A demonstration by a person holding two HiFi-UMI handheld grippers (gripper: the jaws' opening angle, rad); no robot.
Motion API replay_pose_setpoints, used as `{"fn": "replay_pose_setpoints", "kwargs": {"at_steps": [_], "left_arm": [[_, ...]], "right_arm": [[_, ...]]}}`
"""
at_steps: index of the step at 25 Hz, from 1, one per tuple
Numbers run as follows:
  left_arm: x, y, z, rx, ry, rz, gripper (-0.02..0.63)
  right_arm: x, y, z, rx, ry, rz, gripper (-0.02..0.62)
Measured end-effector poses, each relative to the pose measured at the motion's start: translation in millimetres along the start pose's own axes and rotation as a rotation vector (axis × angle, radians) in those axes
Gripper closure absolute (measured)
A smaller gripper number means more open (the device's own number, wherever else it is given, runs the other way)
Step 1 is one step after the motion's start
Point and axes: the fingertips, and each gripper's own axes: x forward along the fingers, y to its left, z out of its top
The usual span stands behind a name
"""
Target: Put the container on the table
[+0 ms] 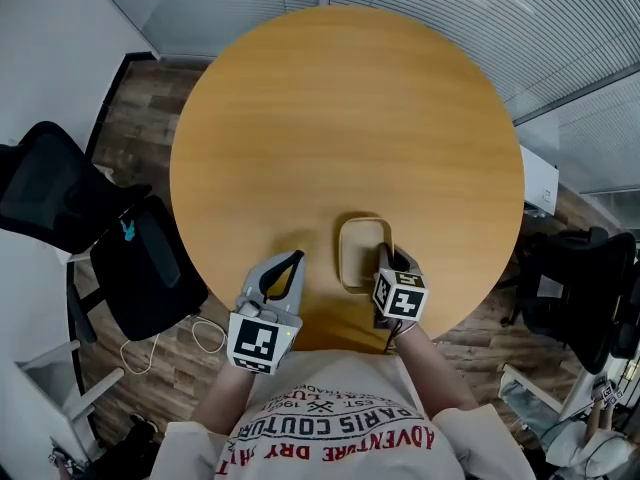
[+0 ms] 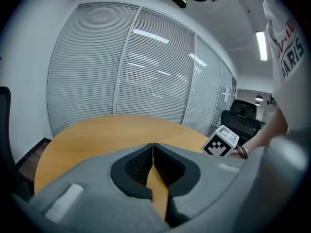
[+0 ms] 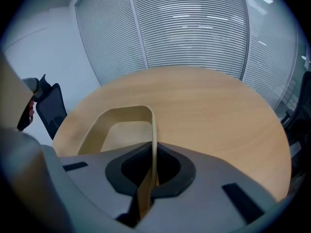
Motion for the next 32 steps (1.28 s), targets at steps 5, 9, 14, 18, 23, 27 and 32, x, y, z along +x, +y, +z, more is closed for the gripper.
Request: {"fn": "replay_pose_setpoints", "kwargs": {"at_steps": [5, 9, 14, 18, 23, 27, 32], "left_arm": [[0.2, 6.4, -5.1, 0.001, 0.011, 0.006, 0.594], [0.9, 6.6, -5.4, 0.007, 0.008, 0.009, 0.594], [-0.2, 0.9, 2.9, 0.022, -0.013, -0.003, 0.594], [-5.9, -4.4, 5.4, 0.038, -0.027, -0.009, 0.594], [-14.1, -10.8, 9.0, 0.042, -0.048, -0.006, 0.594], [-19.8, -17.7, 16.5, 0.051, -0.078, -0.005, 0.594], [-26.9, -28.7, 26.8, 0.067, -0.111, -0.004, 0.594]], "right_arm": [[2.4, -0.3, 1.0, -0.003, -0.011, -0.027, 0.583], [3.1, 0.5, 0.9, -0.010, -0.019, -0.037, 0.583], [-1.6, 2.1, 6.3, -0.010, -0.059, -0.033, 0.489], [-14.5, 3.9, 17.0, -0.032, -0.108, -0.031, 0.488], [-39.6, 11.2, 34.6, -0.054, -0.192, 0.019, 0.504], [-66.3, 18.9, 52.0, -0.103, -0.269, 0.044, 0.558], [-103.1, 34.8, 68.9, -0.181, -0.359, 0.094, 0.584]]}}
